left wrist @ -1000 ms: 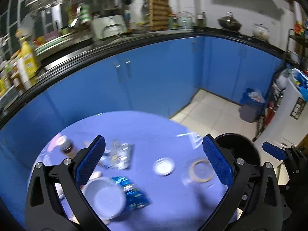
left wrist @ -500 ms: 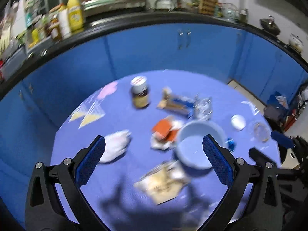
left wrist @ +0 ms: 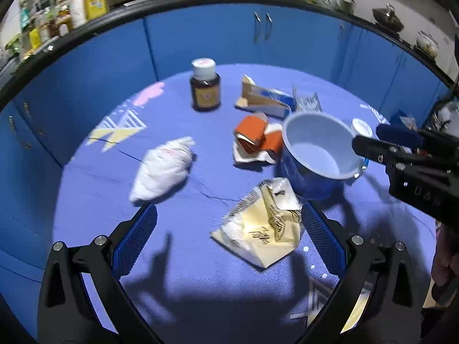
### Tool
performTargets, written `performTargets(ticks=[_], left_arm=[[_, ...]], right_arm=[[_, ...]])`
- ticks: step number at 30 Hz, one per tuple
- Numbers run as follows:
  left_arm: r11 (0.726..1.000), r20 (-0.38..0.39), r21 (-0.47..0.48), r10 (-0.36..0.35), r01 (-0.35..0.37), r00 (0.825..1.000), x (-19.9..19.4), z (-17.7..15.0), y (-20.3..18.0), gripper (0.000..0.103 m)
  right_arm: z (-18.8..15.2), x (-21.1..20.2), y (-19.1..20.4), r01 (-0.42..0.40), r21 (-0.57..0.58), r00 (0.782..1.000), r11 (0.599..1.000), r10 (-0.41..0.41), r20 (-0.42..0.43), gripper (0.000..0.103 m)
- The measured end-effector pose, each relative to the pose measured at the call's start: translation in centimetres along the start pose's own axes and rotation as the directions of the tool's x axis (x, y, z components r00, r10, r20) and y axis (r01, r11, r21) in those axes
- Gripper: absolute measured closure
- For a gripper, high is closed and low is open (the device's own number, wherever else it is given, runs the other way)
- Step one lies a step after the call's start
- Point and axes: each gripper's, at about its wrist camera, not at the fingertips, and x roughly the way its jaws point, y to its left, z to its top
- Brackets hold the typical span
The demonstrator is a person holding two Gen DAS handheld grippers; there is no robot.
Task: Collect trash
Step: 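Return both tools to the table toward the white wrapper and blue bowl, then grasp the white wrapper with the left tool while the right tool grasps the bowl rim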
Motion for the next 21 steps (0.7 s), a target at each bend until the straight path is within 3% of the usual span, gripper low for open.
performTargets(ticks=[8, 10, 12, 15, 16, 17, 19, 21], left_arm=[[0.998, -0.038, 0.032, -0.056, 0.057, 0.998, 2.4, 0.1, -0.8, 0.010], [0.996, -0.041, 0.025, -0.080, 0.081, 0.996, 2.4, 0.1, -0.5, 0.021], [0.994, -0.048, 0.018, -0.103, 0.104, 0.994, 2.4, -0.1, -0.4, 0.044], [0.992, -0.047, -0.004, -0.126, 0.126, 0.991, 2.3, -0.3, 0.1, 0.055], [0.991, -0.046, -0.019, -0.135, 0.134, 0.990, 2.1, -0.3, 0.4, 0.058], [0.989, -0.046, -0.037, -0.143, 0.142, 0.989, 2.0, -0.3, 0.7, 0.063], [0.989, -0.039, -0.051, -0.138, 0.136, 0.990, 1.8, -0.2, 1.1, 0.067], [0.991, -0.032, -0.054, -0.124, 0.122, 0.992, 1.5, -0.2, 1.3, 0.071]], right_arm=[[0.4, 1.3, -0.1, -0.019, 0.024, 0.999, 1.000, 0.020, -0.043, 0.057], [0.5, 1.7, 0.1, -0.037, 0.028, 0.998, 0.999, 0.038, -0.057, 0.057], [0.5, 2.1, 0.4, -0.044, 0.028, 0.997, 0.999, 0.046, -0.065, 0.057], [0.6, 2.4, 1.0, -0.056, 0.013, 0.996, 0.998, 0.057, -0.065, 0.057], [0.6, 2.4, 1.2, -0.060, 0.009, 0.996, 0.998, 0.061, -0.062, 0.059], [0.5, 2.4, 1.4, -0.066, 0.003, 0.996, 0.998, 0.066, -0.058, 0.073], [0.4, 2.4, 1.7, -0.075, -0.008, 0.995, 0.997, 0.074, -0.071, 0.088], [0.4, 2.2, 1.7, -0.089, -0.007, 0.993, 0.996, 0.088, -0.073, 0.095]])
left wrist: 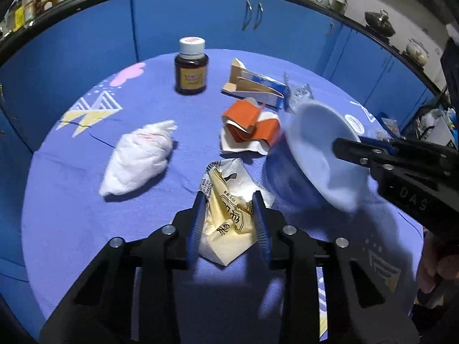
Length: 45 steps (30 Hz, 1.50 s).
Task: Collect trash
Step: 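Grasp the white wrapper with the left tool while the right tool grasps the bowl rim, then carry the white wrapper and bowl over the bin and release the wrapper from the left tool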
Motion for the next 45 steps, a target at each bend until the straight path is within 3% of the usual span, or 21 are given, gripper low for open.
performTargets(ticks=[13, 27, 39, 45], left_arm=[[1.000, 0.089, 0.017, 0.022, -0.024, 0.996, -3.1, 2.2, -1.2, 0.073], [0.997, 0.138, 0.077, -0.004, -0.006, 0.990, -4.5, 4.7, -5.2, 0.073], [0.979, 0.175, 0.200, -0.080, 0.044, 0.981, -4.4, 7.6, -12.3, 0.073], [0.960, 0.170, 0.275, -0.112, 0.062, 0.979, -3.2, 8.6, -16.7, 0.073]], right_arm=[[0.1, -5.1, -1.3, 0.018, 0.022, 0.994, 1.000, -0.020, 0.107, 0.098], [-0.1, -10.6, -7.0, 0.069, 0.142, 0.974, 0.988, -0.097, 0.204, 0.098], [-1.7, -12.8, -11.9, 0.137, 0.233, 0.957, 0.963, -0.189, 0.219, 0.098], [-3.0, -13.7, -14.7, 0.212, 0.267, 0.938, 0.940, -0.272, 0.214, 0.098]])
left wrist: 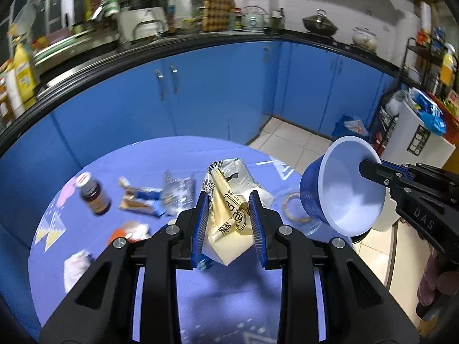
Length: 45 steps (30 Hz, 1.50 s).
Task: Collect trash
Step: 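Carry the white wrapper and bowl over the bin and release the wrapper from the left tool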
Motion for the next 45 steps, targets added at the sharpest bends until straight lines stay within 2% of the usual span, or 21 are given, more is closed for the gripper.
performTargets(ticks=[6, 15, 23, 34, 42, 45], left_arm=[[0.998, -0.002, 0.059, -0.027, 0.027, 1.000, 1.9, 1.9, -3.8, 0.073], [0.988, -0.004, 0.139, -0.061, 0.061, 0.998, 4.5, 4.4, -9.3, 0.073], [0.981, 0.013, 0.184, -0.073, 0.069, 0.997, 5.9, 6.3, -12.4, 0.073], [0.981, 0.023, 0.181, -0.072, 0.067, 0.997, 6.9, 7.5, -13.3, 0.073], [0.986, 0.033, 0.163, -0.047, 0.041, 0.998, 7.0, 7.9, -12.2, 0.073], [0.987, 0.036, 0.156, -0.039, 0.033, 0.999, 7.0, 8.1, -11.8, 0.073]], right_arm=[[-0.3, -0.1, -3.2, 0.060, 0.021, 0.998, 0.998, -0.060, 0.014, 0.098], [-0.5, 0.1, -7.5, 0.096, 0.062, 0.995, 0.993, -0.098, 0.036, 0.098], [-0.1, 0.5, -10.4, 0.119, 0.085, 0.991, 0.989, -0.124, 0.051, 0.098], [1.3, 1.5, -12.1, 0.138, 0.082, 0.987, 0.987, -0.144, 0.072, 0.098], [2.3, 3.0, -12.3, 0.129, 0.082, 0.989, 0.988, -0.134, 0.057, 0.098], [2.4, 3.4, -12.0, 0.151, 0.067, 0.987, 0.986, -0.154, 0.050, 0.096]])
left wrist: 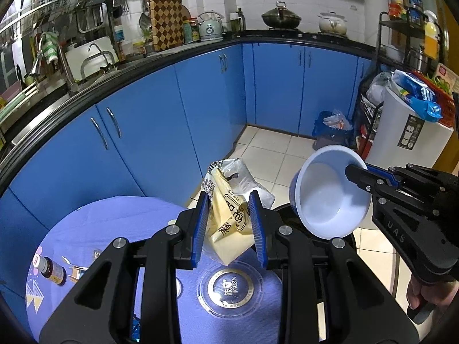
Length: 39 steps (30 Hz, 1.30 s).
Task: Collect trash
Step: 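Carry the white wrapper and bowl over the bin and release the wrapper from the left tool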
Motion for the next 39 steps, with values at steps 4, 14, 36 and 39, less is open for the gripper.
performTargets(ticks=[4, 14, 36, 39], left_arm=[[1.000, 0.003, -0.002, 0.001, -0.001, 1.000, -0.1, 0.0, 0.2, 0.073], [1.000, 0.013, 0.011, -0.009, 0.009, 1.000, -0.1, 0.7, -0.7, 0.073], [0.987, 0.041, 0.117, -0.114, 0.108, 0.993, 0.5, 3.5, -7.8, 0.073], [0.986, 0.046, 0.130, -0.115, 0.108, 0.992, 0.8, 3.9, -8.6, 0.071]], right_arm=[[-0.1, 0.0, 0.1, 0.037, -0.012, 0.999, 0.999, -0.037, 0.001, 0.044], [-0.1, -2.0, -1.1, 0.131, 0.001, 0.988, 0.991, -0.131, 0.085, 0.010], [-1.6, -4.7, -7.0, 0.254, 0.060, 0.962, 0.965, -0.258, 0.087, 0.009], [-1.9, -4.8, -7.8, 0.259, 0.072, 0.961, 0.963, -0.265, 0.082, 0.009]])
